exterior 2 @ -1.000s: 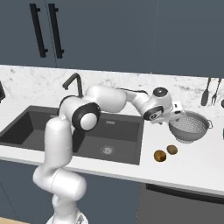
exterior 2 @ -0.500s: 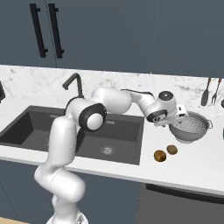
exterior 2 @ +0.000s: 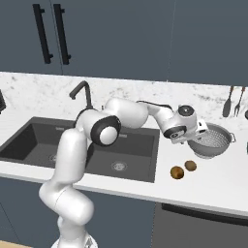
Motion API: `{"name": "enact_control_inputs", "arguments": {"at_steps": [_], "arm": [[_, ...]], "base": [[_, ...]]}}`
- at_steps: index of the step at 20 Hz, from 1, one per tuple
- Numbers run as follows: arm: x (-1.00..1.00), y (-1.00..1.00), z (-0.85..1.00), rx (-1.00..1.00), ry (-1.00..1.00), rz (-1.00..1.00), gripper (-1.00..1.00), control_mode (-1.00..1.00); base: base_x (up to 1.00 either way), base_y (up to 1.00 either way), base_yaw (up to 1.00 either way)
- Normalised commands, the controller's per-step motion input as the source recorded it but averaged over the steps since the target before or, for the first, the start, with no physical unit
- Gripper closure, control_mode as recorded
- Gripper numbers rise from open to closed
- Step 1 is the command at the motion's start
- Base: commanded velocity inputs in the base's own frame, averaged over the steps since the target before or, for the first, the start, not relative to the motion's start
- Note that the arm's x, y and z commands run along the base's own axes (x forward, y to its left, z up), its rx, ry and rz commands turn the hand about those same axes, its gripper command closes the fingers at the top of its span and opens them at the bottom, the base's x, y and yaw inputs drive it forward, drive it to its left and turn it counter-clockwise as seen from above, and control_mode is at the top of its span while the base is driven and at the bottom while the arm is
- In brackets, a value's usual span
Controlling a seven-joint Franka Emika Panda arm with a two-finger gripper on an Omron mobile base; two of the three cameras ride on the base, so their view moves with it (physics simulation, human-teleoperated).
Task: Put the colander in the sink, put the kiwi, pear in the colander, and turn on the sink faucet and pour water over the colander.
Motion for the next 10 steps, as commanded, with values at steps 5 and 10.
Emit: {"name": "enact_control_inputs", "arguments": {"at_steps": [5, 10], "arm": [[0.0, 0.0, -0.22, -0.01, 0.0, 0.03, 1.0, -1.0], [0.0, 0.09, -0.09, 0.0, 0.0, 0.05, 1.0, -1.0]], "base": [[0.0, 0.0, 0.0], [0.0, 0.0, 0.0]]}}
